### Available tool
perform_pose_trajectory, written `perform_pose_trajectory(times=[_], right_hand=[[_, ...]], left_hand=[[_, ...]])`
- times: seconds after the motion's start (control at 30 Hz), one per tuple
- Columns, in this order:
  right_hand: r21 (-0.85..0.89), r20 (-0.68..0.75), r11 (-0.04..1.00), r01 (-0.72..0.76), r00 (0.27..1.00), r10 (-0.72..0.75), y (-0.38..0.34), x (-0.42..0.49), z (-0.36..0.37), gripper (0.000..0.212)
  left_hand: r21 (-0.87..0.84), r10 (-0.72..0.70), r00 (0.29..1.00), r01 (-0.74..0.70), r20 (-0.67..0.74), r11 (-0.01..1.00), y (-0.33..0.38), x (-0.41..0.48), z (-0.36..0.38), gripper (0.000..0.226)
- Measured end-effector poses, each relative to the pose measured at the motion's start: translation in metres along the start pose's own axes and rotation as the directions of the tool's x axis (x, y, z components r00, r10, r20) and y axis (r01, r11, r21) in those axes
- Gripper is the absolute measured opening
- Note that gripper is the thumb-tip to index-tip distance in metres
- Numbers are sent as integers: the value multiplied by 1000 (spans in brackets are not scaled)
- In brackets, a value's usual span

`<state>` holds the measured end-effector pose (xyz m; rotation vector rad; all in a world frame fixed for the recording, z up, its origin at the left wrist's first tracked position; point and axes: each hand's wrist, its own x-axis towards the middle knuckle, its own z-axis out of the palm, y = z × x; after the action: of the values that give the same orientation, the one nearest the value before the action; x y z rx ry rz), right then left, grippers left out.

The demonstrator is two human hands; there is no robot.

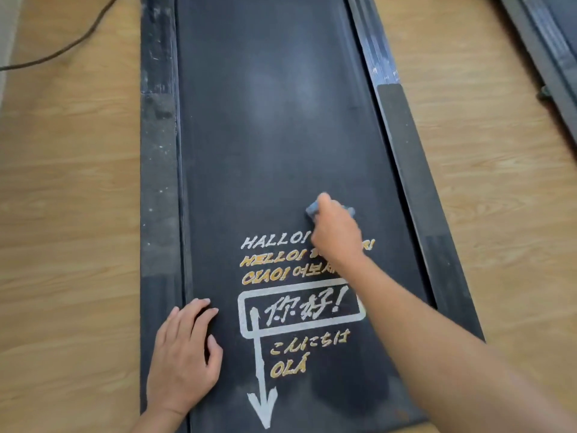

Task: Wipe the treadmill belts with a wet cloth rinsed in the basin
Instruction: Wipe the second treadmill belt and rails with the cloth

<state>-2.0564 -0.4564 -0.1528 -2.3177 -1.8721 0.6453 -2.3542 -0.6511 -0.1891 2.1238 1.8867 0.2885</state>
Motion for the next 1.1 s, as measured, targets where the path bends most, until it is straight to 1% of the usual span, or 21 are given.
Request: perform_pose_trajectory(times=[0.07, 0.1, 0.17, 0.23, 0.27, 0.3, 0.33, 0.4, 0.43, 0.5, 0.57, 0.6, 0.67, 0.73, 0.77, 0.8, 0.83, 0.9, 0.97, 1.03, 1.1], right_hand=[[23, -116, 983, -181, 976, 182, 81, 19, -37, 16], [42, -134, 974, -221, 965, 225, 104, 22, -48, 12], [73, -153, 970, -234, 958, 243, 115, 24, -52, 8], [151, -203, 947, -282, 929, 309, 98, 22, -37, 13], [189, -228, 941, -282, 919, 322, 83, 20, -27, 12], [189, -233, 949, -251, 927, 292, 64, 16, -15, 10], [166, -206, 964, -208, 949, 241, 40, 10, -1, 9], [120, -135, 988, -95, 985, 111, -23, -7, 29, 15], [89, -93, 996, -10, 995, 19, -61, -18, 42, 21], [15, 25, 981, 193, 981, -193, -135, -43, 69, 34], [8, 152, 938, 347, 927, -344, -185, -62, 91, 46], [21, 175, 929, 370, 913, -367, -197, -66, 98, 51], [35, 201, 927, 373, 906, -372, -199, -70, 99, 54], [45, 229, 928, 370, 901, -370, -179, -67, 87, 44], [62, 232, 942, 331, 913, -336, -164, -63, 77, 38], [88, 224, 961, 262, 935, -275, -143, -58, 66, 35], [100, 201, 978, 183, 959, -200, -116, -52, 53, 32], [50, 138, 999, 9, 990, -16, -41, -39, 22, 29], [-22, 34, 986, -165, 986, 166, 50, -33, -13, 22], [-31, -24, 952, -304, 953, 303, 120, -33, -42, 12], [-40, -25, 946, -322, 947, 321, 141, -31, -50, 9]], left_hand=[[-1, 5, 1000, -5, -17, 1000, 0, 1, 2, 47], [1, 5, 1000, -5, -22, 1000, 0, 1, 2, 46], [7, 3, 1000, -3, -24, 1000, 2, 2, 1, 45], [9, 5, 1000, -5, -7, 1000, 2, 2, 0, 45], [3, 7, 1000, -7, 3, 1000, 1, 1, -1, 44], [-6, 8, 1000, -8, 7, 1000, 1, 1, -1, 44], [-12, 10, 1000, -10, 5, 1000, 0, 2, -1, 44], [-15, 15, 1000, -15, 6, 1000, -1, 2, 0, 43], [-9, 17, 1000, -17, 10, 1000, -2, 2, 0, 43], [0, 12, 1000, -12, 23, 1000, -3, 2, -1, 42], [2, 11, 1000, -11, 28, 1000, -3, 4, -2, 41], [-1, 12, 999, -12, 30, 1000, -3, 5, -3, 41], [-10, 27, 999, -27, 35, 1000, -5, 5, -2, 39], [-24, 35, 999, -34, 37, 999, -6, 2, -4, 35], [-31, 33, 999, -32, 32, 999, -7, 1, -3, 34], [-36, 35, 999, -34, 24, 999, -7, 0, -1, 33], [-39, 37, 999, -36, 9, 999, -8, -1, 0, 33], [-59, 36, 999, -37, -13, 998, -9, 0, 1, 33], [-51, 39, 999, -41, -28, 998, -8, 2, 4, 33], [-40, 39, 999, -40, -31, 998, -5, -1, 5, 33], [-38, 33, 998, -35, -51, 999, -3, 1, 4, 33]])
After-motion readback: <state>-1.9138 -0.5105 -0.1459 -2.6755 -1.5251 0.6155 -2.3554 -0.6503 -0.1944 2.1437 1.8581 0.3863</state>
